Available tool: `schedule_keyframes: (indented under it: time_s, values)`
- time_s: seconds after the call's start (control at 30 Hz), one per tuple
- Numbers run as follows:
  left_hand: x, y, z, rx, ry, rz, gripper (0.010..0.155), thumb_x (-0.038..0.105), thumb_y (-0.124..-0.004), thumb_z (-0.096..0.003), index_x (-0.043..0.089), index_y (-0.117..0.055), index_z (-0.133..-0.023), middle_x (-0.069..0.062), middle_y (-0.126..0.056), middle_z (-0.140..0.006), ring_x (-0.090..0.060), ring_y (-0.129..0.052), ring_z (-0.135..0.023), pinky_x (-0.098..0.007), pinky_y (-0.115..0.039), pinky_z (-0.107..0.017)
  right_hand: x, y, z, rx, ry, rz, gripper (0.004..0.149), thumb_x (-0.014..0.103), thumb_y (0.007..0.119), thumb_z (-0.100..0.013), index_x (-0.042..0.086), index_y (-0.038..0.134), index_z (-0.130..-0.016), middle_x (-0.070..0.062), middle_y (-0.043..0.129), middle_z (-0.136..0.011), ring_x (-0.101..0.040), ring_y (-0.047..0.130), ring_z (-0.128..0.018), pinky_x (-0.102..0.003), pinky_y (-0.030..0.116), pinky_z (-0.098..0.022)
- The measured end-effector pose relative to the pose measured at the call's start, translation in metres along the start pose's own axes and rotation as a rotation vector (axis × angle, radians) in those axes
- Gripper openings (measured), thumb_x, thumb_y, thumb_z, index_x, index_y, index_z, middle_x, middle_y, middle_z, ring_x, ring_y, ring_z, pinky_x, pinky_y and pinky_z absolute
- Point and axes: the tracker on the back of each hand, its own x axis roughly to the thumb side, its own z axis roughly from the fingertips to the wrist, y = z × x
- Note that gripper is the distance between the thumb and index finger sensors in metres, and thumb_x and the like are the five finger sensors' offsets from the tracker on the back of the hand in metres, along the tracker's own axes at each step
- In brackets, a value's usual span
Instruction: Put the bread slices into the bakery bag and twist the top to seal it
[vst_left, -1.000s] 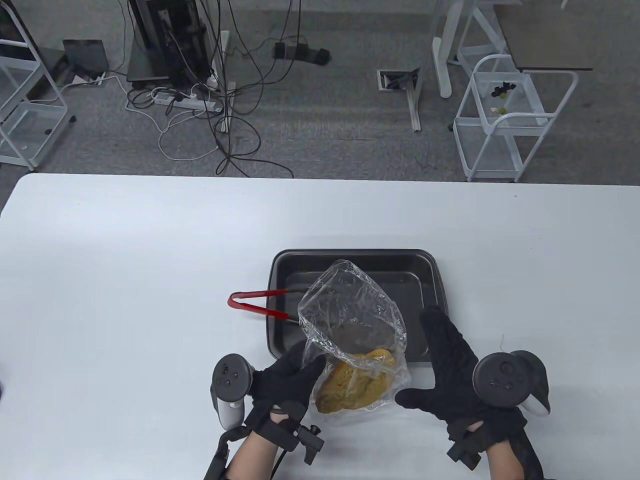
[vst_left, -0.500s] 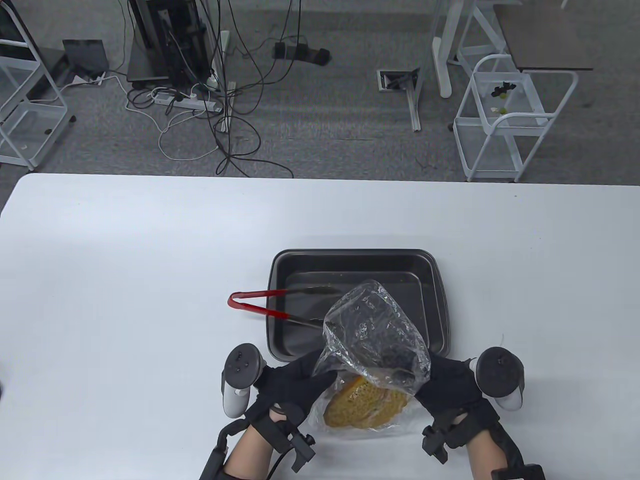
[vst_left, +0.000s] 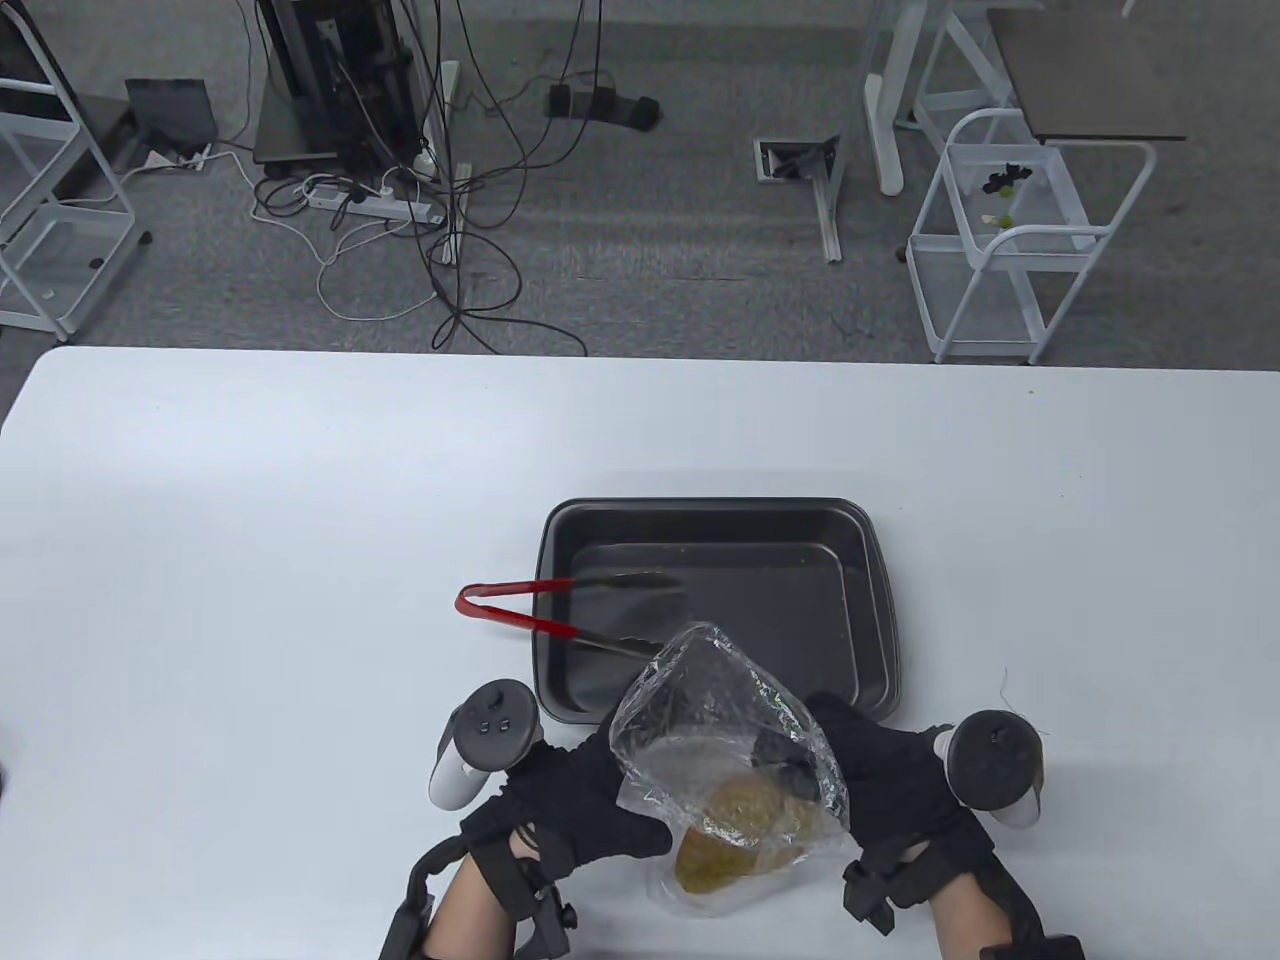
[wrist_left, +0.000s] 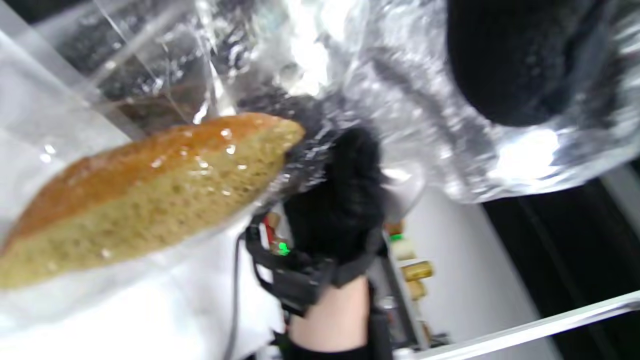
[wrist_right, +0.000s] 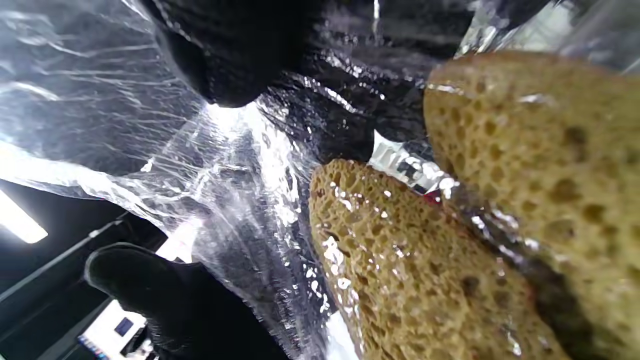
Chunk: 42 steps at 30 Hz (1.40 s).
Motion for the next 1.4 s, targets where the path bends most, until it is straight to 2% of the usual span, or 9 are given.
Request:
schedule_keyframes:
  time_s: [0.23, 0.43, 0.53, 0.6, 0.83, 1.03, 1.17, 1.3, 1.4]
  values:
    - [0.003, -0.014, -0.009, 0.056, -0.046, -0.003, 0.123, 0.067, -0.094, -0.0366, 0.015, -0.011, -0.111, -0.011, -0.037, -0.123, -0.050, -0.043, -0.115, -0.071, -0.028, -0.083, 0.008, 0.018, -0.002, 0.024, -0.021, 0.035, 0.045, 0.033, 0.088, -0.042, 0.013, 0.091, -0.081, -0.014, 0.104, -0.076, -0.044, 0.092, -0.080, -0.074, 0.049, -0.066]
    - [0.004, -0.029, -0.018, 0.092, -0.048, -0.034, 0.117, 0.063, -0.094, -0.0382, 0.017, -0.016, -0.112, -0.009, -0.041, -0.121, -0.047, -0.049, -0.114, -0.071, -0.031, -0.083, 0.013, 0.035, -0.004, 0.017, -0.009, 0.052, 0.045, 0.033, 0.088, -0.042, 0.012, 0.091, -0.081, -0.015, 0.104, -0.075, -0.046, 0.092, -0.077, -0.074, 0.049, -0.066]
    - [0.005, -0.038, -0.021, 0.145, -0.024, -0.083, 0.112, 0.063, -0.094, -0.0381, 0.020, -0.023, -0.113, -0.008, -0.043, -0.121, -0.048, -0.050, -0.112, -0.070, -0.033, -0.083, 0.016, 0.047, -0.003, -0.034, 0.028, 0.118, 0.045, 0.034, 0.087, -0.043, 0.010, 0.090, -0.081, -0.016, 0.103, -0.075, -0.047, 0.091, -0.076, -0.073, 0.050, -0.065]
    - [0.002, -0.038, -0.021, 0.216, -0.002, -0.079, 0.103, 0.062, -0.093, -0.0392, 0.023, -0.031, -0.112, -0.007, -0.050, -0.119, -0.047, -0.056, -0.111, -0.069, -0.037, -0.082, 0.018, 0.053, -0.001, -0.119, 0.068, 0.175, 0.043, 0.033, 0.087, -0.043, 0.010, 0.091, -0.079, -0.017, 0.104, -0.073, -0.047, 0.094, -0.073, -0.072, 0.053, -0.064]
    - [-0.005, -0.030, -0.018, 0.259, -0.003, 0.041, 0.082, 0.056, -0.090, -0.0440, 0.030, -0.047, -0.109, -0.004, -0.057, -0.118, -0.044, -0.064, -0.109, -0.068, -0.041, -0.082, 0.016, 0.048, 0.001, -0.113, 0.151, 0.146, 0.041, 0.031, 0.085, -0.046, 0.014, 0.089, -0.083, -0.020, 0.098, -0.081, -0.052, 0.087, -0.077, -0.073, 0.052, -0.063]
    - [-0.010, -0.023, -0.013, 0.355, 0.012, 0.084, 0.057, 0.049, -0.086, -0.0496, 0.040, -0.064, -0.101, 0.000, -0.071, -0.111, -0.035, -0.081, -0.101, -0.065, -0.049, -0.082, 0.020, 0.048, 0.004, -0.067, 0.148, 0.218, 0.055, 0.036, 0.088, -0.044, 0.011, 0.080, -0.092, -0.024, 0.090, -0.089, -0.055, 0.082, -0.081, -0.074, 0.049, -0.064]
    - [-0.009, -0.021, -0.012, 0.352, 0.006, 0.097, 0.053, 0.048, -0.083, -0.0512, 0.040, -0.066, -0.101, 0.000, -0.073, -0.110, -0.034, -0.084, -0.098, -0.064, -0.051, -0.082, 0.026, 0.046, 0.005, -0.063, 0.135, 0.314, 0.059, 0.038, 0.088, -0.043, 0.011, 0.077, -0.095, -0.025, 0.087, -0.092, -0.056, 0.081, -0.082, -0.074, 0.049, -0.064]
    - [-0.009, -0.018, -0.009, 0.381, 0.005, 0.102, 0.050, 0.047, -0.080, -0.0521, 0.039, -0.067, -0.100, 0.000, -0.078, -0.107, -0.031, -0.089, -0.094, -0.063, -0.053, -0.081, 0.027, 0.031, 0.010, -0.136, 0.158, 0.329, 0.069, 0.039, 0.088, -0.043, 0.005, 0.068, -0.100, -0.028, 0.081, -0.095, -0.056, 0.081, -0.081, -0.073, 0.050, -0.064]
    - [-0.011, -0.015, -0.007, 0.395, 0.010, 0.124, 0.050, 0.046, -0.079, -0.0528, 0.038, -0.067, -0.100, 0.000, -0.079, -0.106, -0.030, -0.090, -0.093, -0.063, -0.053, -0.081, 0.024, 0.017, 0.015, -0.193, 0.174, 0.312, 0.065, 0.037, 0.089, -0.043, 0.006, 0.073, -0.098, -0.026, 0.086, -0.092, -0.055, 0.084, -0.079, -0.073, 0.052, -0.064]
